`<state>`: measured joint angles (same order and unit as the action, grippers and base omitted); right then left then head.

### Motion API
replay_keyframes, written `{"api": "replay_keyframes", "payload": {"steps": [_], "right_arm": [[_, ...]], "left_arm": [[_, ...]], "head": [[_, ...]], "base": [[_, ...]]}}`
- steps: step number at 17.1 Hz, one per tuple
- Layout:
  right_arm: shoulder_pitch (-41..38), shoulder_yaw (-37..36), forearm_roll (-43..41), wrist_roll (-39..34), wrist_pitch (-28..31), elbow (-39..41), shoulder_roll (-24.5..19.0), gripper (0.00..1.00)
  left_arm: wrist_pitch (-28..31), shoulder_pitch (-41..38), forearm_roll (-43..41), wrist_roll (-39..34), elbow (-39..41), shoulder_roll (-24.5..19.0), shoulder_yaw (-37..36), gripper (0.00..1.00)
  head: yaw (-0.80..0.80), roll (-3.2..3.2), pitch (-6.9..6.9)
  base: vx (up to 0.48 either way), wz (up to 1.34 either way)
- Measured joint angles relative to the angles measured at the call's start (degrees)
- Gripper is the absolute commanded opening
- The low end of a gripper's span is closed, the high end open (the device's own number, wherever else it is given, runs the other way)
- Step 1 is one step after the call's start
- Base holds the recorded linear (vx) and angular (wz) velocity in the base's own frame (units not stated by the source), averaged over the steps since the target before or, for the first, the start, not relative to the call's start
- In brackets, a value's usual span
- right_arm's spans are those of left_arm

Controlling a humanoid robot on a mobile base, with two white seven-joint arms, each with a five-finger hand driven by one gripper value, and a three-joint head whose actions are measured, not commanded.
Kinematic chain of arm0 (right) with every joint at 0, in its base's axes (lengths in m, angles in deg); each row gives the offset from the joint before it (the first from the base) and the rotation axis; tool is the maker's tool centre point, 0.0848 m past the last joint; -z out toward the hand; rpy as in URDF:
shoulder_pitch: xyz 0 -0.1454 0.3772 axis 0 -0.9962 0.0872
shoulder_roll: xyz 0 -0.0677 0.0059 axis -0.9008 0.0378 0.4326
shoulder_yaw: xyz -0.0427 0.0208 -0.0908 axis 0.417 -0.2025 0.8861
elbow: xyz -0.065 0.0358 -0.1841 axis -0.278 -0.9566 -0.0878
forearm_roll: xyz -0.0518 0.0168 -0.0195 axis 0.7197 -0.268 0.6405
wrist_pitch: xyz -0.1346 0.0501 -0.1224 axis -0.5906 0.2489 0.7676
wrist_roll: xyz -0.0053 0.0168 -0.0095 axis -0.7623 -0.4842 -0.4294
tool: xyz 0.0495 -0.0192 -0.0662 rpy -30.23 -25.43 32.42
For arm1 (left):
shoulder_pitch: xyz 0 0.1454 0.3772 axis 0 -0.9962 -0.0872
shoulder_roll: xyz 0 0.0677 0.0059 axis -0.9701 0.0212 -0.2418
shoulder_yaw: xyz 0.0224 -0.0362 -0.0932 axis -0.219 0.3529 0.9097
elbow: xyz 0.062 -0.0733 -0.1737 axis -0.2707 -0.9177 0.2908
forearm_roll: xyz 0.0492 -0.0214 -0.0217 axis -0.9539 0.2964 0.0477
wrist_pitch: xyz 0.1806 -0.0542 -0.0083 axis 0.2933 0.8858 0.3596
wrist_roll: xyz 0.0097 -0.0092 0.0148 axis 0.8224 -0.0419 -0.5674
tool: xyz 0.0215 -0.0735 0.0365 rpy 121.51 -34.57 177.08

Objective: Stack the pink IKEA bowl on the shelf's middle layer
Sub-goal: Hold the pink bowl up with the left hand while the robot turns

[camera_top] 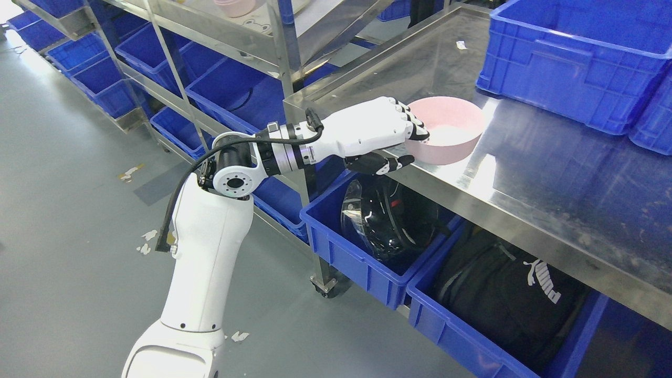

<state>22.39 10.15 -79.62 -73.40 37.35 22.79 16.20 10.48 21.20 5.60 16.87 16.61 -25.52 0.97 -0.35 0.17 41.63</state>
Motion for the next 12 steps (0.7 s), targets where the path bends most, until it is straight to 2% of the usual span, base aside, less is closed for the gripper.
{"api": "replay_keyframes", "payload": {"steps": [5, 12], "right_arm": [[-0.01, 0.0, 0.01, 0.0, 0.0, 0.0, 0.0, 1.0], [0.01, 0.0, 0.0, 0.0, 0.0, 0.0, 0.0, 1.0]], "left_arm": [[0.0, -0.33, 0.06, -0.05, 0.78, 0.0, 0.13, 0.01], [0.0, -0.54, 0.08, -0.18, 1.97, 0.0, 0.44, 0.01]], "head": [[0.0, 0.0, 0.01], [0.0, 0.0, 0.03]], "base": [[0.046, 0.32], [0.079, 0.92]]}}
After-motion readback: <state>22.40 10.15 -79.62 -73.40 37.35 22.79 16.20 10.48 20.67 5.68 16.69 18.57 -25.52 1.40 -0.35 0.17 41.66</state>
